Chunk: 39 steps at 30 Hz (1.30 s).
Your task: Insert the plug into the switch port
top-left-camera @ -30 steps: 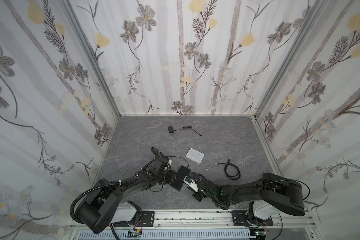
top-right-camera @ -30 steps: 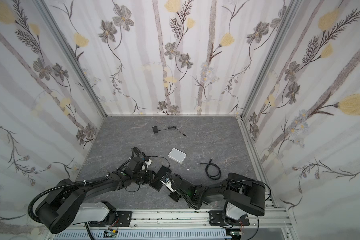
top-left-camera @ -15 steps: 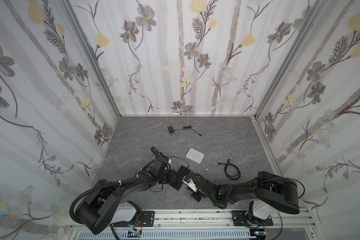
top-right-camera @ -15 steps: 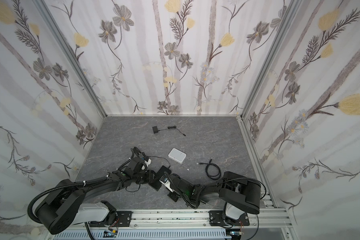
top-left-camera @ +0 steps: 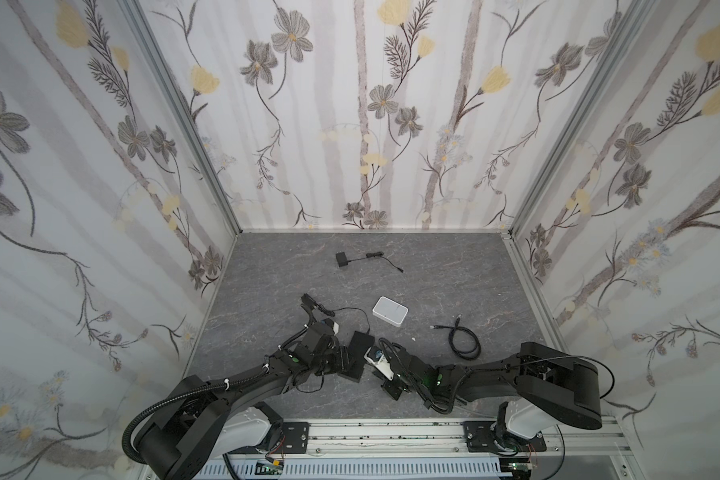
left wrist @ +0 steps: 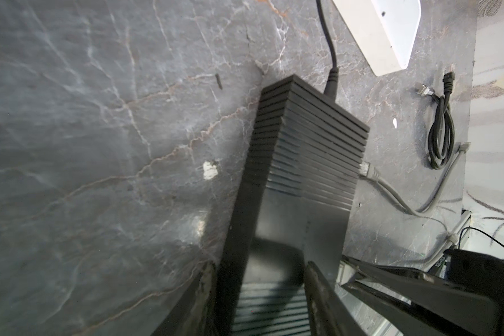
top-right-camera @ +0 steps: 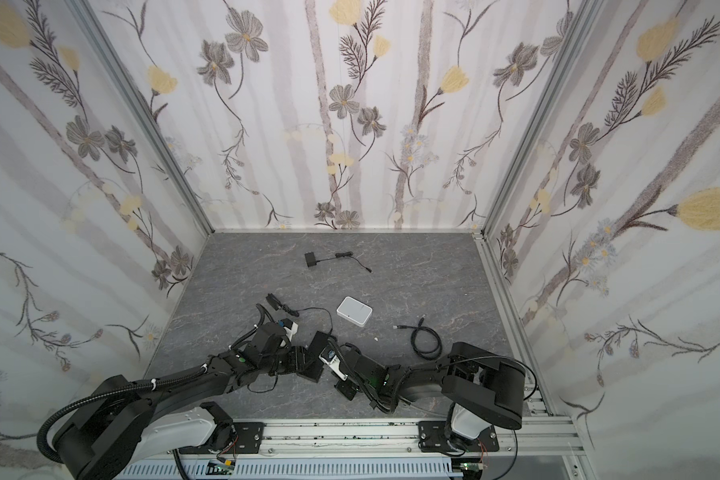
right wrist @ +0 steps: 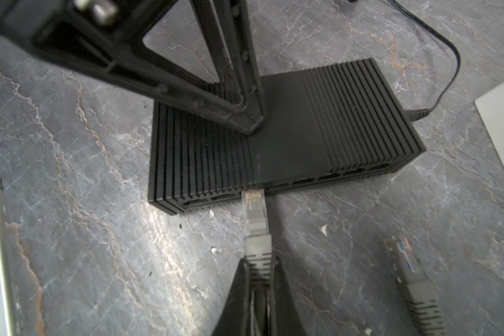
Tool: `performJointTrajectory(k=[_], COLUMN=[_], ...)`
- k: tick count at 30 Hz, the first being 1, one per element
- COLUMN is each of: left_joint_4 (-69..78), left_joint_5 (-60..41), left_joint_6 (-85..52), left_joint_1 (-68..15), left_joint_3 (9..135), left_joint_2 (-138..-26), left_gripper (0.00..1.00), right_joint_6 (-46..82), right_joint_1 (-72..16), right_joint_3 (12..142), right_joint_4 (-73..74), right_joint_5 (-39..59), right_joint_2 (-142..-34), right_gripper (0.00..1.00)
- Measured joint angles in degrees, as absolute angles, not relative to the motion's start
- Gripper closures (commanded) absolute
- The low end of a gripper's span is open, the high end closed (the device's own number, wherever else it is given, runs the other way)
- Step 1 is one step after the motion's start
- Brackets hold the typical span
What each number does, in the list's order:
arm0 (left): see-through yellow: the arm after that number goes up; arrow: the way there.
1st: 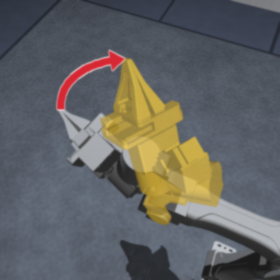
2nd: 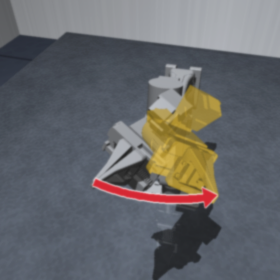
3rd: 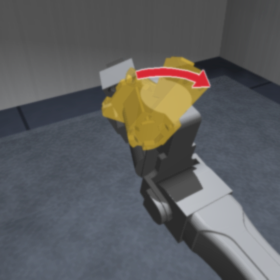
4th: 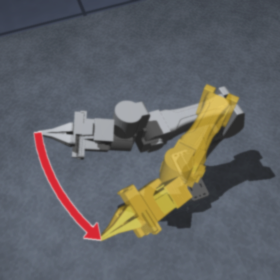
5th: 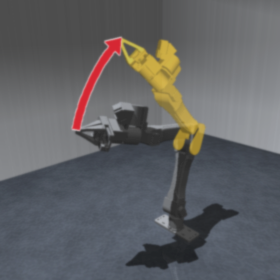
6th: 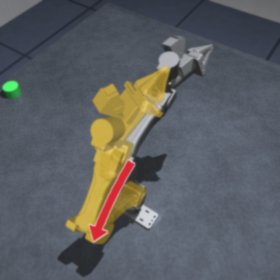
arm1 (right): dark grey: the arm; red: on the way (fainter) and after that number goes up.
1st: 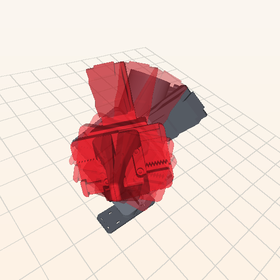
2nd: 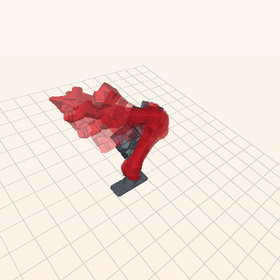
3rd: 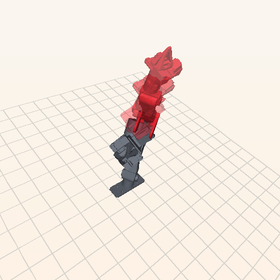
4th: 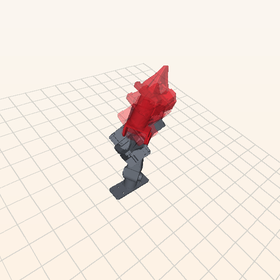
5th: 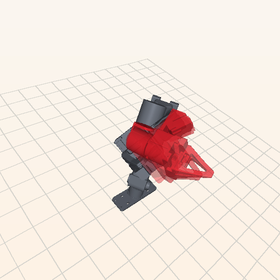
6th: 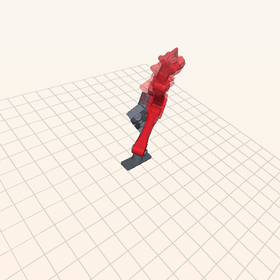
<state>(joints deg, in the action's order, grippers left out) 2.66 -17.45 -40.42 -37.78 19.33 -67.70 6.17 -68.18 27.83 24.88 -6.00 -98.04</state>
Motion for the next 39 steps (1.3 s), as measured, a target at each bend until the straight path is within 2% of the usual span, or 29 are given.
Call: performJointTrajectory(k=[21, 33, 39], left_joint_4=[-1.4, -7.6, -10.2], left_joint_5=[-16.2, -16.6, -18.2], left_joint_6=[-39.2, -35.9, -34.6], left_joint_1=[-38.2, -38.2, -38.3], left_joint_3=[21.3, 23.8, 25.6], left_joint_2=[-68.2, -68.1, -64.9], left_gripper=[0.5, 0.48, 0.48], right_joint_6=[0.4, -2.0, -0.8], right_joint_1=[-70.1, -70.0, -67.2], right_joint_3=[31.5, 31.4, 27.7], right_joint_4=[21.1, 19.9, 20.2], right_joint_5=[-5.7, -1.4, 1.6], right_joint_2=[-101.3, -99.9, -94.3], right_gripper=[1.0, 1.0, 1.0])
